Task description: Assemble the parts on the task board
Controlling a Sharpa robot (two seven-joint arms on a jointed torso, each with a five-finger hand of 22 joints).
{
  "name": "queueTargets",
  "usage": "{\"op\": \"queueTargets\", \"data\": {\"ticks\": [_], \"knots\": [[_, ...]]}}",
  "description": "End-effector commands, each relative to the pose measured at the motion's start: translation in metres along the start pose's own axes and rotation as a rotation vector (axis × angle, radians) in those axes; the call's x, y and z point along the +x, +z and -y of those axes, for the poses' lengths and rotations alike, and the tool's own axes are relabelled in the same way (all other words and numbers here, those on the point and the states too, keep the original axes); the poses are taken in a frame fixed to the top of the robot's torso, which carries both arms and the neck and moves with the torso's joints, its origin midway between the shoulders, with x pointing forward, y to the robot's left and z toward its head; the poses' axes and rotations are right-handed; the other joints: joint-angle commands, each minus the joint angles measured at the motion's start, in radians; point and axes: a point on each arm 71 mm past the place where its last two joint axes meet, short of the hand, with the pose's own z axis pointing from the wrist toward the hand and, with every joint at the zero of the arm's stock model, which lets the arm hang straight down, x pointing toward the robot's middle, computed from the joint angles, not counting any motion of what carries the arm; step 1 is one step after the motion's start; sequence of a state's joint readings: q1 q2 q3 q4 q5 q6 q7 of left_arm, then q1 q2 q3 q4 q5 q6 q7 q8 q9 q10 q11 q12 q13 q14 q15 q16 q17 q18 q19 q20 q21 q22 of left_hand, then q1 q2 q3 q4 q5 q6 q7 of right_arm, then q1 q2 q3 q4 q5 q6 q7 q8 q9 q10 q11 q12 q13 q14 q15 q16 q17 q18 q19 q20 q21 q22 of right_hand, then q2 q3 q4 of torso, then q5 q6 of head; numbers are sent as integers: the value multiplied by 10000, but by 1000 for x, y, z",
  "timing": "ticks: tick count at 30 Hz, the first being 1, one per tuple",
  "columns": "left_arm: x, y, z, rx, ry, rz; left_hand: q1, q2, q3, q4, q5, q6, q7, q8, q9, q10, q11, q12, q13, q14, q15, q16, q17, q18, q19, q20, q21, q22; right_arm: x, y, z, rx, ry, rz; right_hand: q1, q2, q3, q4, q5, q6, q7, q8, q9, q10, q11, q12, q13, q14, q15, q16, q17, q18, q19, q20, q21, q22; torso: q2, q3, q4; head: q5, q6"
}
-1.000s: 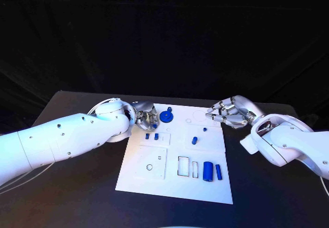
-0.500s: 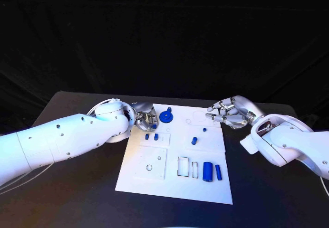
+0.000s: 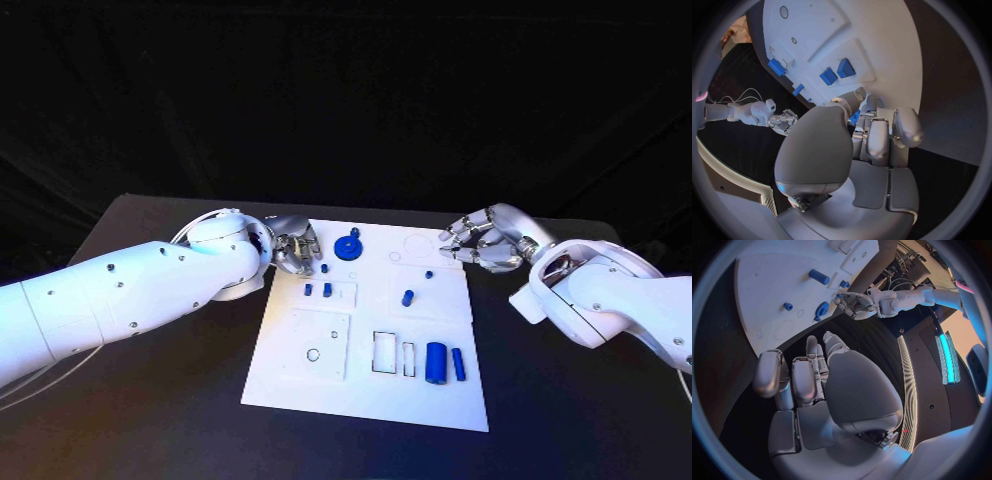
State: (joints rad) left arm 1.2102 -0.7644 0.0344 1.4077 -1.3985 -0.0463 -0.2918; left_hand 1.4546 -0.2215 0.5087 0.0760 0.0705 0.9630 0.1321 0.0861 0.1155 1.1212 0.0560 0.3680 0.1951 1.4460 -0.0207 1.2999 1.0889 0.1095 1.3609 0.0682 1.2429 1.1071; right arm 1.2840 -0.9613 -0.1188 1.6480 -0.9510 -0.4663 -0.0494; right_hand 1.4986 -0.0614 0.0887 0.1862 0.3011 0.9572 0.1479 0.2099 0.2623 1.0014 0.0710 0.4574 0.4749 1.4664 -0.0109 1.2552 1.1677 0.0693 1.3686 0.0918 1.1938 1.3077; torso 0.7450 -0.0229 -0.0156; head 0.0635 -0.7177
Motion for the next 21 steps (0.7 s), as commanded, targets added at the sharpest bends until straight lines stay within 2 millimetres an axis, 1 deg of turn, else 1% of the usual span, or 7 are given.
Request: {"op": "queueTargets", "data": {"ticks": [1,5,7,10,12,16,21], "knots": [[-5,-2,-7,-45,-460,279,-39,-22,20,-54,-29,71,44,-3,-6,-93,10,-56,-25,-91,12,-112,-159,-62,-60,14,-76,-85,7,2,-1,-301,-2069,-858,149,-108,467,-29,-79,301,14,-246,-130,418,64,-949,-912,307,-4,152,136,113,176,47,188,374,-6,3,-20,-52,37],[-11,-8,-19,105,-1602,670,22,40,139,-155,-15,513,42,251,65,-24,63,-81,-8,-237,51,-405,-596,-21,-178,39,-238,-280,11,6,-3,-504,-3850,-1074,231,-368,870,-130,-73,553,-72,-483,-254,598,9,-1625,-1568,345,49,305,300,66,314,45,435,577,-10,4,-23,-228,74],[-16,-12,-24,275,-2604,996,60,87,197,-208,-8,705,49,364,98,86,64,-42,19,-215,48,-404,-582,-17,-184,42,-248,-291,13,8,-5,-566,-4668,-1091,217,-454,1114,-126,-509,666,-92,-596,-312,722,0,-1863,-1830,365,38,385,379,37,392,41,577,689,-2,7,-12,-343,101],[-23,-20,-35,467,-5029,1694,-134,116,223,-181,-4,981,99,528,130,73,115,-117,14,-863,91,-1568,-2180,337,-1111,86,-1622,-2018,17,13,-7,-615,-5837,-1023,133,-644,1504,-92,-668,815,-95,-749,-385,891,4,-2125,-2145,373,35,445,426,1,465,51,709,808,8,-1,-2,-527,113],[-26,-24,-40,444,-6504,2031,-227,122,202,-164,-3,1004,120,543,123,135,121,-108,28,-977,94,-1834,-2482,411,-1317,93,-1976,-2418,18,15,-8,-609,-6281,-991,76,-744,1624,-73,-652,842,-89,-809,-412,909,23,-2218,-2248,375,47,464,441,-6,484,53,744,842,8,-4,-5,-598,116],[-30,-32,-47,468,-9189,2512,-503,138,54,-130,12,1016,155,561,94,108,168,-176,36,-1461,127,-2901,-3732,660,-1984,131,-3246,-3834,24,20,-11,-621,-6914,-945,-27,-898,1808,-39,-652,850,-74,-918,-456,924,54,-2347,-2397,373,68,482,449,-10,489,68,751,869,18,-23,-1,-701,108],[-31,-38,-48,705,-10513,2716,-600,190,-48,-147,13,999,184,560,74,82,176,-218,38,-1600,158,-3305,-4179,736,-2158,146,-3755,-4371,30,25,-14,-685,-7228,-922,-77,-985,1939,-28,-672,833,-43,-996,-487,882,91,-2443,-2496,366,90,477,433,-10,485,85,741,878,20,-8,26,-770,96]]}}
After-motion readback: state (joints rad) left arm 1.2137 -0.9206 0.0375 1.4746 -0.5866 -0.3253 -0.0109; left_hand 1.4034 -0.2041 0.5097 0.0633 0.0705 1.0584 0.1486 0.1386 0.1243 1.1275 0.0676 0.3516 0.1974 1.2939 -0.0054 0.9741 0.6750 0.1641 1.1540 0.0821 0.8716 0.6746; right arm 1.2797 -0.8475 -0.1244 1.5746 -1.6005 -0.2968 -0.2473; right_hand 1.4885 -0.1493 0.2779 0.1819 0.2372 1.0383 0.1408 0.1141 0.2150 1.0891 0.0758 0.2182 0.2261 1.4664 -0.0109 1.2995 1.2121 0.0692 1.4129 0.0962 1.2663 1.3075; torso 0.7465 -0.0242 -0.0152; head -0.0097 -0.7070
